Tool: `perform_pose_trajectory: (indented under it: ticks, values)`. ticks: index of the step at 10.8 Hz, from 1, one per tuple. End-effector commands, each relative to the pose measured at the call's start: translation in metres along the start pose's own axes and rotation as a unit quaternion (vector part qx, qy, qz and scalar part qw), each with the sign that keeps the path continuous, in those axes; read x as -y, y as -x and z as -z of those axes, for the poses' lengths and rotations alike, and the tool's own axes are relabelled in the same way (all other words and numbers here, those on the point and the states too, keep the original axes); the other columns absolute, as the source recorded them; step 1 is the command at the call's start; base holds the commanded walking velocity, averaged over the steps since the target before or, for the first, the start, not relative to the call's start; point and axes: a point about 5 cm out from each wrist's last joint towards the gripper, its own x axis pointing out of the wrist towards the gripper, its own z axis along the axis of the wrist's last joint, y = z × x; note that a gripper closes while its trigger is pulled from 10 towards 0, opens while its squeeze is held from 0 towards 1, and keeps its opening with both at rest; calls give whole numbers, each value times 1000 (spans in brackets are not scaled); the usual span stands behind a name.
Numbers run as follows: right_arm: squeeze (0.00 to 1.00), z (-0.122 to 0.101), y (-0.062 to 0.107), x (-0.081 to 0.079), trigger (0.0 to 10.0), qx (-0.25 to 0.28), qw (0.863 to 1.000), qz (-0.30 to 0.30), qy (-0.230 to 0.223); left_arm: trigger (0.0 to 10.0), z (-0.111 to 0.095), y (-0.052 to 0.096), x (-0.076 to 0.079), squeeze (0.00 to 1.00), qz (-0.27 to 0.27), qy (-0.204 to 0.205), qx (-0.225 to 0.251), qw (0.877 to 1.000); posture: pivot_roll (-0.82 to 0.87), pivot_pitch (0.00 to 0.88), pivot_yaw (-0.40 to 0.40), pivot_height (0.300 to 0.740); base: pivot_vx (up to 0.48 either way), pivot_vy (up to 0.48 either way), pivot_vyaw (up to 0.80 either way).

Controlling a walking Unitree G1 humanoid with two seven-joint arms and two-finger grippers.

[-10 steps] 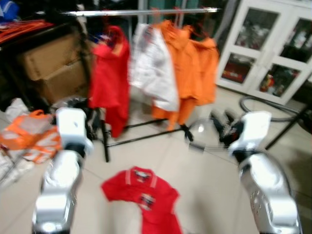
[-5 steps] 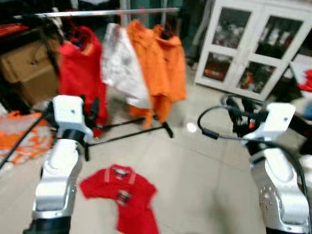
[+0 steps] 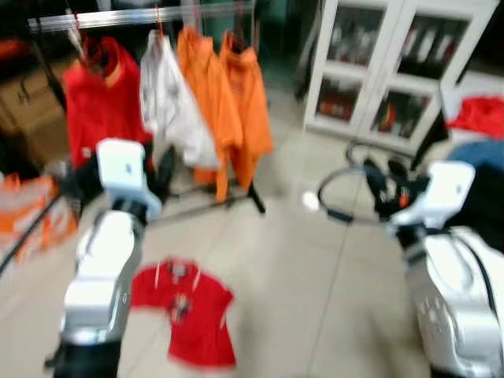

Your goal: Hang hanger

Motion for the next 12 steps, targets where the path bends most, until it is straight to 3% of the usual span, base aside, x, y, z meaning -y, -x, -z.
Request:
perform_pose_trajectory:
  ticks: [1, 3, 7, 9, 12]
  values:
    - [0, -3, 1, 0, 10000, 1, 1000, 2, -7, 10000, -5, -1, 3, 0, 8, -5, 8, 1000, -158, 0, 23, 740, 390, 0, -800]
    - [0, -3, 0, -2, 10000, -2, 1000, 0, -10, 10000, -2, 0, 0, 0, 5, -9, -1, 1000, -158, 0, 21, 740, 401, 0, -800]
    - [0, -6, -2, -10, 10000, -1, 1000, -22, -8, 10000, -1, 5, -11, 0, -15, -10, -4, 1000, -149, 0, 10, 740, 405, 0, 0]
    - [0, -8, -5, -25, 10000, 1, 998, -58, 14, 10000, -4, 14, -17, 0, -26, -15, -4, 1000, -131, 0, -2, 740, 405, 0, 800]
    - [0, -8, -6, -50, 10000, 1, 994, -106, 3, 10000, -2, 31, -18, 0, -33, -17, -19, 999, -108, 0, -16, 740, 402, 0, 800]
